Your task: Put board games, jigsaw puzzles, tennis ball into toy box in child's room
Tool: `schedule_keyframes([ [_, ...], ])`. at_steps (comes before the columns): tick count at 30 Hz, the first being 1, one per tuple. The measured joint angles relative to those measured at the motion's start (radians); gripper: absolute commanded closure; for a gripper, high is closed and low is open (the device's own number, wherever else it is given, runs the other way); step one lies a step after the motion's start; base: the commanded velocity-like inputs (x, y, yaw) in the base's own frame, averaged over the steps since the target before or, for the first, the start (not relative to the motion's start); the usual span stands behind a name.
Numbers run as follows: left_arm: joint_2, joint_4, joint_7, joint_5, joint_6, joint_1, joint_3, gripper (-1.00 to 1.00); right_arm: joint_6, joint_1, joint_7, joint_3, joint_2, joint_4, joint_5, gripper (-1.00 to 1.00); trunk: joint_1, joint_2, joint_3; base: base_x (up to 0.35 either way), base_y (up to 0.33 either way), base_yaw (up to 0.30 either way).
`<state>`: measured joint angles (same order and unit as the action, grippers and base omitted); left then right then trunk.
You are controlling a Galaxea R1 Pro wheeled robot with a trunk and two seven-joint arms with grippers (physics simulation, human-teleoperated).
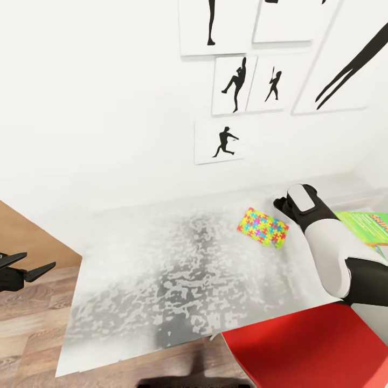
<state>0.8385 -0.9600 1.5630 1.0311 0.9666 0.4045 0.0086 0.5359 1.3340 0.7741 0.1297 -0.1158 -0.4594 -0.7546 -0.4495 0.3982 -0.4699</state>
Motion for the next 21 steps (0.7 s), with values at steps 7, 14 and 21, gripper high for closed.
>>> schedule_keyframes([
  [7,0.000,0.001,0.000,0.000,0.000,0.000,0.000,-1.00,0.000,0.000,0.001,0.000,0.002,0.001,0.000,-1.00,0.000,0.000,-0.012,0.000,0.000,0.000],
  [14,0.000,0.002,0.000,0.000,0.000,0.000,0.000,-1.00,0.000,0.000,0.001,0.000,0.004,0.001,0.000,-1.00,0.000,0.000,-0.023,0.000,0.000,0.000],
  [21,0.000,0.002,0.000,0.000,0.000,0.000,0.000,-1.00,-0.001,-0.001,0.001,0.001,0.003,0.001,0.000,-1.00,0.000,0.000,-0.035,0.000,0.000,0.000],
])
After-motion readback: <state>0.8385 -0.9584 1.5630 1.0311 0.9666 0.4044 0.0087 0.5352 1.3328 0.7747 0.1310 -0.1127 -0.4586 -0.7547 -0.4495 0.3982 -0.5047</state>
